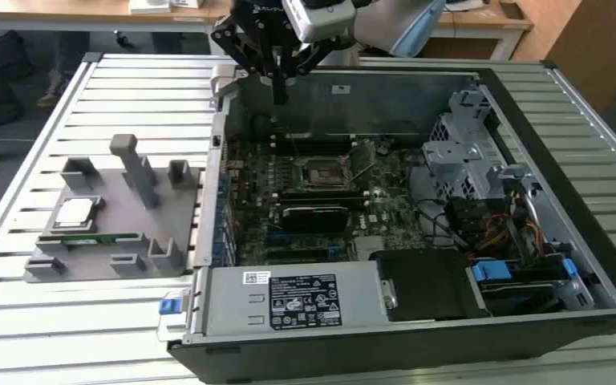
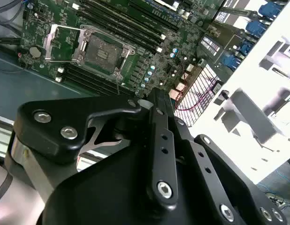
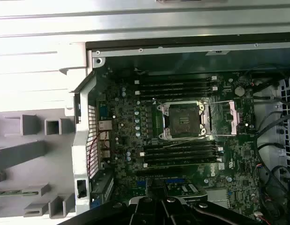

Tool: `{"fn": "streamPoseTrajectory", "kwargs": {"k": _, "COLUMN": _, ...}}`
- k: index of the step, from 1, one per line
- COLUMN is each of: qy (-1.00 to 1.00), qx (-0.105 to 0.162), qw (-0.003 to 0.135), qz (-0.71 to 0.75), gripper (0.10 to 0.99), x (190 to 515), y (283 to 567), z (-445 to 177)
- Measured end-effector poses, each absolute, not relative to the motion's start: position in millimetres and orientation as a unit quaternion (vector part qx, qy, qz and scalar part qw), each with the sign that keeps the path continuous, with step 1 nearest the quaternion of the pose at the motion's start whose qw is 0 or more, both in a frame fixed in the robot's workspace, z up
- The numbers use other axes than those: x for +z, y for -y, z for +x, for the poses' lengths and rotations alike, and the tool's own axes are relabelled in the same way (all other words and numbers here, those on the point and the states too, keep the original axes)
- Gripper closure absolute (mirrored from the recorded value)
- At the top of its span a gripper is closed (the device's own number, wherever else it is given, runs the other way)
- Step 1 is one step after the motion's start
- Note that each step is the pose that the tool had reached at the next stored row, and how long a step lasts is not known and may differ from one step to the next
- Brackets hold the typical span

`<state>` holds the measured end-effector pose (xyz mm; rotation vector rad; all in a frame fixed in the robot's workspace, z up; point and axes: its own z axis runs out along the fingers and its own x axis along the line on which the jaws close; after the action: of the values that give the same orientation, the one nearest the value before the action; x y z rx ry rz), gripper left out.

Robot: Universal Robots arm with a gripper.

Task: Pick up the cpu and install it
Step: 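Reach for the cpu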

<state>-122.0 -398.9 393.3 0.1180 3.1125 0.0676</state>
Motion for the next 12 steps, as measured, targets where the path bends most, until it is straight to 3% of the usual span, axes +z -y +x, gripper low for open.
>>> {"fn": "streamPoseTrajectory", "kwargs": {"k": 12, "qy": -0.999, "qx": 0.022, "qw": 0.013, "qz": 0.038, "gripper": 0.976, "x": 393.3, "y": 398.9, "z": -125.7}}
